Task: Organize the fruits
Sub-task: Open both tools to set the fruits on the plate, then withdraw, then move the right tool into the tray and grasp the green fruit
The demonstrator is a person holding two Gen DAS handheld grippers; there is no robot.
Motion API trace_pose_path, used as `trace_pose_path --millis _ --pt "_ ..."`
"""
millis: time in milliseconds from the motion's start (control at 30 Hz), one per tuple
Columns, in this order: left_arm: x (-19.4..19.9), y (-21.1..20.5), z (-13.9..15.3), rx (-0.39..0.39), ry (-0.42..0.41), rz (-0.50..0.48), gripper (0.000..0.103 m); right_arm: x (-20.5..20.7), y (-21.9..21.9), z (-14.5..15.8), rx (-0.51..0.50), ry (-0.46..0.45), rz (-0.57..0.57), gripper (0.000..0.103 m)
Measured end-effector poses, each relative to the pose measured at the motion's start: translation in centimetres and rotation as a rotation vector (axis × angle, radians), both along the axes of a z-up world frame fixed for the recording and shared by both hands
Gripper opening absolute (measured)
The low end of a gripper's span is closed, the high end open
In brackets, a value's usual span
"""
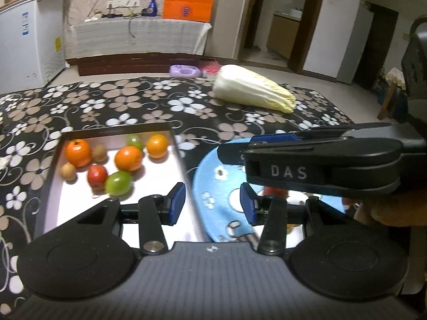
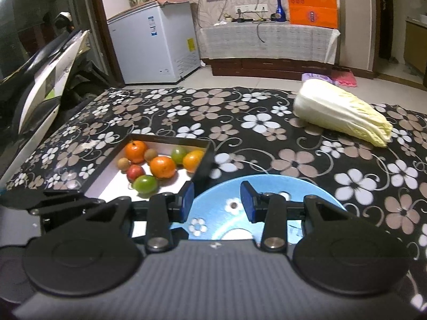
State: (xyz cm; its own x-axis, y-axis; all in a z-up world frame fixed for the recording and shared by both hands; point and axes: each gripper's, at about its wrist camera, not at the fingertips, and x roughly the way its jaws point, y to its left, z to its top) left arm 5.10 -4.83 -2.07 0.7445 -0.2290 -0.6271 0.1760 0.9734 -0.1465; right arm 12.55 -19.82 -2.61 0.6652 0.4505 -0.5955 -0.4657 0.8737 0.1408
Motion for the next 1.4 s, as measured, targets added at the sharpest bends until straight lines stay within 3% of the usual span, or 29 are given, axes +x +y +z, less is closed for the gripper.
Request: trace_pose_path --millis 833,1400 --pt "0.5 7.2 -2.2 0.046 0.118 0.194 0.052 0.9 8.7 -1.6 -0.048 0.048 0.159 0.042" --pt "0.2 9.9 -3.6 0.069 0.160 0.226 0.053 3.0 13.2 -4.4 -0.141 0.151 0.205 0.044"
